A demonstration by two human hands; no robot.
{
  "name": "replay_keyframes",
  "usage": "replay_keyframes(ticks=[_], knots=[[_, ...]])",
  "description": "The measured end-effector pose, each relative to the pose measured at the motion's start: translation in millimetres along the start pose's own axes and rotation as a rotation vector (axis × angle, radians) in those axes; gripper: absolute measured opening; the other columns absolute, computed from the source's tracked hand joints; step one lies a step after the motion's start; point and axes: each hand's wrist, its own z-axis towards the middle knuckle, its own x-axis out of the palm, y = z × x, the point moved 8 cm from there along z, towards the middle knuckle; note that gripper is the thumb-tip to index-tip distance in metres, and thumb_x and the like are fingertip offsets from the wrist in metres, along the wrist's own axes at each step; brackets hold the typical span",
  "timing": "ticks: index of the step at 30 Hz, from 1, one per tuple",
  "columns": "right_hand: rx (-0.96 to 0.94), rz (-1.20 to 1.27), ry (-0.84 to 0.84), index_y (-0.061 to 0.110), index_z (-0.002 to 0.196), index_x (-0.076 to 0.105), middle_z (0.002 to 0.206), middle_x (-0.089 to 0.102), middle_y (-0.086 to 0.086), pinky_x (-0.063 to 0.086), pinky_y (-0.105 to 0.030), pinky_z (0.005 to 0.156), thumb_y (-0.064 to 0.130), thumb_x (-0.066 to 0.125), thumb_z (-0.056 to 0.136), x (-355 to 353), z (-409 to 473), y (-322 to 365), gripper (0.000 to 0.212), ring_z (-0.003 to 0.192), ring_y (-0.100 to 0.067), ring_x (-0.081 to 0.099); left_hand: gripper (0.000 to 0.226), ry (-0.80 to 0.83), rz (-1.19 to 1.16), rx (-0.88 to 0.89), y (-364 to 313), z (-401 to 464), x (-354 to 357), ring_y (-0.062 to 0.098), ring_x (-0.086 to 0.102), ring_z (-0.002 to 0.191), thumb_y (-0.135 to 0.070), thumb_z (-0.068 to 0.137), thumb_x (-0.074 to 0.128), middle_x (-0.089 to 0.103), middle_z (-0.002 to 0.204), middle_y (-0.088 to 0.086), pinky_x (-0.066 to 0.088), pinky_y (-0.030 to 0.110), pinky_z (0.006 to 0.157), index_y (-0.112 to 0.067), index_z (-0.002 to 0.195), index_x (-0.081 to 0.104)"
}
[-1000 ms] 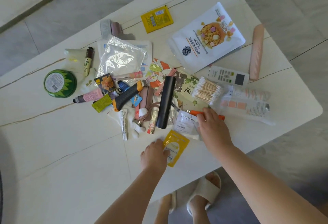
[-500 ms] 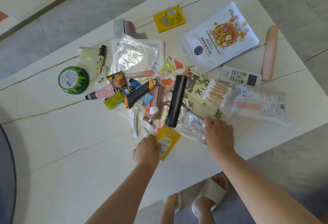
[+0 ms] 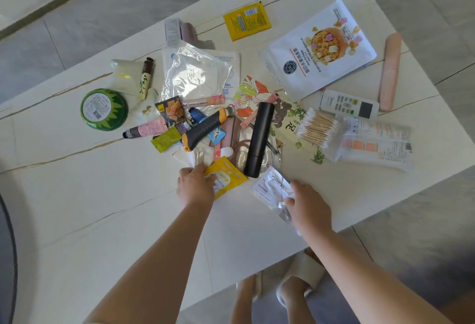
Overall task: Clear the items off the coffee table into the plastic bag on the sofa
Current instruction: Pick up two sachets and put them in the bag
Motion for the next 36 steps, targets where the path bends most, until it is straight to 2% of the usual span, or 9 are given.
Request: replay_keyframes(ticks=[4,7,12,16,20,23,25,28,36], knots=[[0.027,0.035,-0.012,0.018,0.089,0.037,0.079,0.046,0.002,0.033,-0.027,0.060,0.020,0.041,0.093,-1,-3,3,0.005,0.076,-0.020,0.045,0.027,-0.012,0.015,-0.009,-1,-8,2,0.033,0.055,0.101,-0.029,0.093,0.055,0.048,0.119,0.013,0.047,0.039,0.089,-0.014,0.115,0.059],[0.066,0.103,0.035,0.018,0.093,0.037,0.066,0.041,0.003,0.033,-0.028,0.057,0.021,0.041,0.092,1,-9,2,0.005,0.071,-0.023,0.047,0.020,0.025,-0.037,0.038,-5,-22,1,0.030,0.055,0.086,-0.023,0.095,0.050,0.045,0.116,0.011,0.050,0.038,0.082,-0.010,0.108,0.056],[0.293,0.534,0.163,0.011,0.093,0.045,0.071,0.045,0.003,0.033,-0.025,0.052,0.020,0.055,0.083,-11,-34,-10,0.017,0.062,-0.012,0.044,0.021,0.099,-0.042,0.160,-23,-65,-17,0.029,0.055,0.089,-0.021,0.094,0.048,0.045,0.111,0.009,0.052,0.040,0.079,-0.013,0.112,0.056],[0.425,0.885,0.161,0.005,0.095,0.058,0.083,0.060,-0.008,0.042,-0.028,0.062,0.019,0.066,0.070,-53,-75,-21,0.030,0.072,-0.021,0.055,0.025,0.154,-0.084,0.191,-43,-103,-44,0.028,0.056,0.089,-0.016,0.092,0.049,0.052,0.105,0.010,0.052,0.036,0.080,-0.014,0.115,0.060],[0.477,1.216,0.075,0.013,0.098,0.060,0.096,0.065,-0.007,0.048,-0.035,0.078,0.013,0.070,0.079,-100,-125,-35,0.022,0.088,-0.024,0.061,0.053,0.233,-0.231,0.228,-79,-146,-76,0.021,0.057,0.091,-0.013,0.092,0.051,0.060,0.108,0.002,0.048,0.029,0.076,-0.033,0.140,0.041],[0.527,1.463,0.001,0.011,0.105,0.060,0.103,0.065,-0.011,0.049,-0.034,0.069,0.002,0.065,0.082,-130,-162,-52,0.026,0.092,-0.025,0.062,0.065,0.306,-0.350,0.227,-112,-180,-96,0.022,0.061,0.094,-0.015,0.090,0.058,0.060,0.105,-0.001,0.053,0.033,0.079,-0.032,0.145,0.029],[0.518,1.575,-0.014,0.013,0.105,0.062,0.104,0.067,-0.012,0.051,-0.037,0.069,0.000,0.060,0.084,-152,-186,-61,0.025,0.097,-0.028,0.062,0.058,0.354,-0.385,0.228,-137,-203,-107,0.023,0.063,0.098,-0.019,0.087,0.063,0.063,0.106,0.001,0.055,0.040,0.085,-0.024,0.140,0.040],[0.494,1.689,-0.121,0.013,0.115,0.061,0.108,0.068,-0.013,0.051,-0.044,0.087,-0.002,0.056,0.086,-188,-218,-82,0.033,0.102,-0.031,0.063,0.035,0.493,-0.479,0.256,-183,-246,-119,0.024,0.066,0.095,-0.010,0.088,0.063,0.067,0.100,0.003,0.056,0.043,0.086,-0.013,0.122,0.060],[0.612,1.897,-0.445,0.006,0.121,0.056,0.112,0.066,-0.018,0.052,-0.044,0.086,0.006,0.067,0.083,-247,-312,-162,0.039,0.098,-0.034,0.064,0.023,0.731,-0.578,0.375,-278,-367,-116,0.032,0.063,0.095,0.000,0.088,0.060,0.065,0.101,0.012,0.053,0.046,0.090,-0.007,0.110,0.059]])
